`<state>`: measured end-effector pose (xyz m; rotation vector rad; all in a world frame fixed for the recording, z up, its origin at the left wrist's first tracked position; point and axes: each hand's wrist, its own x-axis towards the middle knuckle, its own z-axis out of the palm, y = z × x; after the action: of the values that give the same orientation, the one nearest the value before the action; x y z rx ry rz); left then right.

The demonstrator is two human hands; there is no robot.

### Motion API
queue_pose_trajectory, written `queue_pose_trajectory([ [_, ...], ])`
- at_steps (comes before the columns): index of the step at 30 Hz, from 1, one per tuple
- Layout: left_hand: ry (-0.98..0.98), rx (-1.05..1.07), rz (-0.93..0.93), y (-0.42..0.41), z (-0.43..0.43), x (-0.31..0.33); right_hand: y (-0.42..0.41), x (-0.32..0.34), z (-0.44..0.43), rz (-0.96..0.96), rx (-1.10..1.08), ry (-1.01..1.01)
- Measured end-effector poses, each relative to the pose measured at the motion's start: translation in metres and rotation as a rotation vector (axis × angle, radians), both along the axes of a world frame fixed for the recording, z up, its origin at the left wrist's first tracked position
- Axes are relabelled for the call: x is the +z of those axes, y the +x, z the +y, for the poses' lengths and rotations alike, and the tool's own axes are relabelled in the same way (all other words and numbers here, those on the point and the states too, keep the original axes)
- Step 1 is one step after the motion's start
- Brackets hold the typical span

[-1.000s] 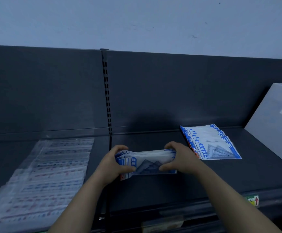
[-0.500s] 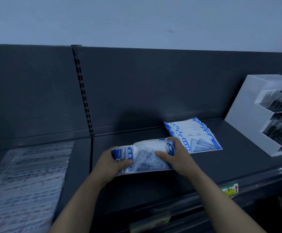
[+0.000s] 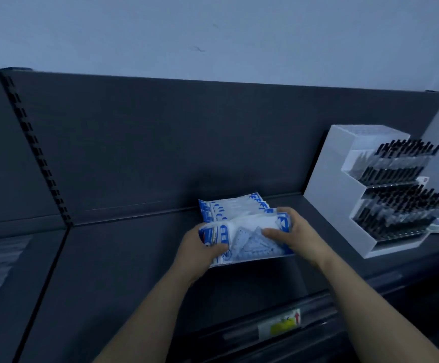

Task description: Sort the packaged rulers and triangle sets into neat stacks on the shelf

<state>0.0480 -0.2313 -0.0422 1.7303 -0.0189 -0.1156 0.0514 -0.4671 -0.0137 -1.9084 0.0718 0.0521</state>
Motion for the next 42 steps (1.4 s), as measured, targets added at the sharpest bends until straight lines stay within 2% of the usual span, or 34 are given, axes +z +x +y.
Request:
queue_pose_trajectory([
  [2, 0.056, 0.006, -0.003, 0.0, -0.011, -0.009, 0.004, -0.011, -0.013, 0.02, 0.03, -0.119],
  [4, 0.092, 0.023, 0.025, -0.005, -0.017, -0.015, 0.002, -0.024, -0.021, 0.03, 0.056, -0.143],
  [9, 0.161, 0.148, 0.031, -0.011, -0.025, -0.018, -0.008, -0.045, -0.03, 0.021, 0.042, -0.008],
  [13, 0.207, 0.11, 0.028, -0.013, -0.041, -0.016, -0.007, -0.048, -0.028, 0.028, 0.106, 0.089],
  [16, 0.172, 0.114, 0.046, -0.015, -0.05, -0.015, -0.005, -0.043, -0.035, 0.071, 0.143, 0.036],
  [19, 0.116, 0.156, 0.055, -0.017, -0.052, -0.019, -0.001, -0.038, -0.043, 0.144, 0.159, -0.114],
  [23, 0.079, 0.129, 0.081, -0.022, -0.061, -0.022, 0.001, -0.036, -0.043, 0.167, 0.212, 0.025],
  [27, 0.135, 0.163, 0.049, -0.027, -0.059, -0.017, 0.005, -0.038, -0.055, 0.13, 0.091, -0.051],
  [31, 0.179, 0.224, 0.016, -0.032, -0.057, -0.019, -0.004, -0.052, -0.06, 0.135, 0.055, 0.039],
  [37, 0.179, 0.128, 0.071, -0.031, -0.071, -0.025, -0.012, -0.054, -0.05, 0.163, -0.033, 0.23],
  [39, 0.188, 0.152, 0.079, -0.032, -0.069, -0.021, -0.008, -0.049, -0.056, 0.156, -0.03, 0.185],
  [42, 0.366, 0.269, 0.024, -0.028, -0.061, -0.021, 0.002, -0.035, -0.058, 0.054, 0.075, -0.072],
])
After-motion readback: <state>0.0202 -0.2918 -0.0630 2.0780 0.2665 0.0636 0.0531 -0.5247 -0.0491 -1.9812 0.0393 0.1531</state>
